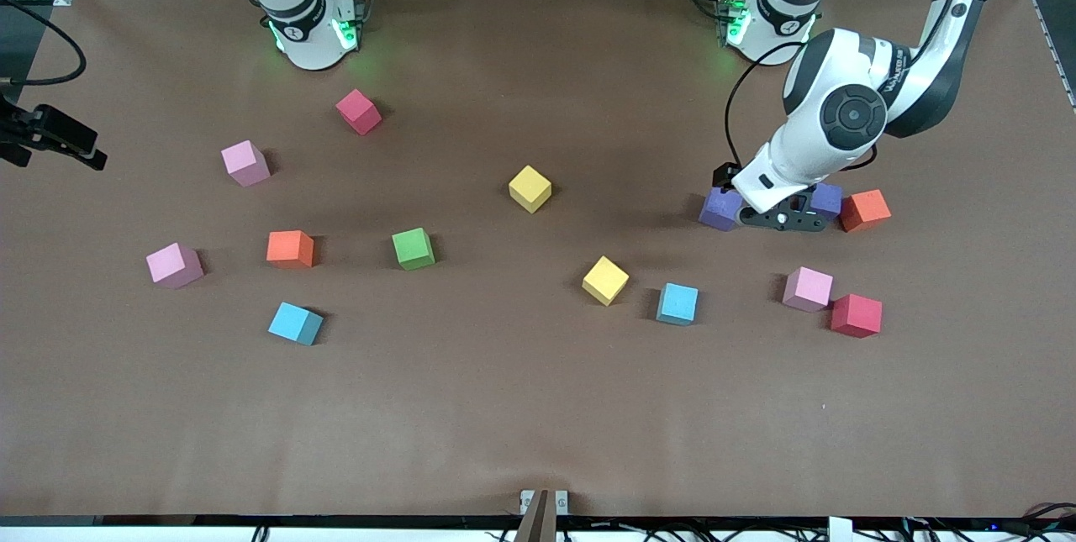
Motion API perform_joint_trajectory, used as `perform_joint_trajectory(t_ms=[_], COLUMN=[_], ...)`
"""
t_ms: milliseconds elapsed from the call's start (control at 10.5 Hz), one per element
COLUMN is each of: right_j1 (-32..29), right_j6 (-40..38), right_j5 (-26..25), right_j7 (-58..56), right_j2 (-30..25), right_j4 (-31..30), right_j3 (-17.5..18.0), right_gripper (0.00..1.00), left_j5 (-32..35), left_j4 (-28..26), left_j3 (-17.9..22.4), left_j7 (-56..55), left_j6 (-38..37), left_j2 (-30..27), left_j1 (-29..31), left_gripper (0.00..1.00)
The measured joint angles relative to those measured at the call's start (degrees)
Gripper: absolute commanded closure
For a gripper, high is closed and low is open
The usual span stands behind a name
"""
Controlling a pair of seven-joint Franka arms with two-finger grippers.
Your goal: Form number 2 with 11 blocks
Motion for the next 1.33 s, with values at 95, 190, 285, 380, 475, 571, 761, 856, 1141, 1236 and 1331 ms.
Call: perform_joint_trajectory(t_ms=[95,190,285,380,475,571,761,856,1141,1236,1331], right_j1=[0.1,0.3,0.4,0.4,0.4,0.4,0.4,0.4,0.5,0.6,1.1], right_j6=[0.0,0.0,0.0,0.0,0.0,0.0,0.0,0.0,0.0,0.0,0.1], right_j5=[0.0,0.0,0.0,0.0,0.0,0.0,0.0,0.0,0.0,0.0,0.0], right_j7=[0.0,0.0,0.0,0.0,0.0,0.0,0.0,0.0,0.0,0.0,0.0], right_j2=[0.0,0.0,0.0,0.0,0.0,0.0,0.1,0.2,0.3,0.8,1.7], right_j4=[0.0,0.0,0.0,0.0,0.0,0.0,0.0,0.0,-0.1,-0.1,-0.1], right_j3=[0.0,0.0,0.0,0.0,0.0,0.0,0.0,0.0,0.0,0.0,0.0], right_gripper=[0.0,0.0,0.0,0.0,0.0,0.0,0.0,0.0,0.0,0.0,0.0], left_j5=[0.8,1.2,1.4,1.5,1.7,1.8,1.8,1.8,1.8,1.8,1.8], left_j4=[0.0,0.0,0.0,-0.1,0.0,0.0,-0.1,-0.1,-0.1,-0.1,-0.1], left_j3=[0.0,0.0,0.0,0.0,0.0,0.0,0.0,0.0,0.0,0.0,0.0], left_j7=[0.0,0.0,0.0,0.0,0.0,0.0,0.0,0.0,0.0,0.0,0.0], left_j6=[0.0,0.0,0.0,0.0,0.1,0.1,0.1,0.1,0.1,0.1,0.2], left_j2=[0.2,0.4,0.8,1.0,1.1,1.2,1.3,1.5,1.8,1.9,2.1], left_j1=[0.2,0.3,0.5,0.6,0.8,0.9,1.0,1.0,1.0,1.0,1.0], left_gripper=[0.0,0.0,0.0,0.0,0.0,0.0,0.0,0.0,0.0,0.0,0.0])
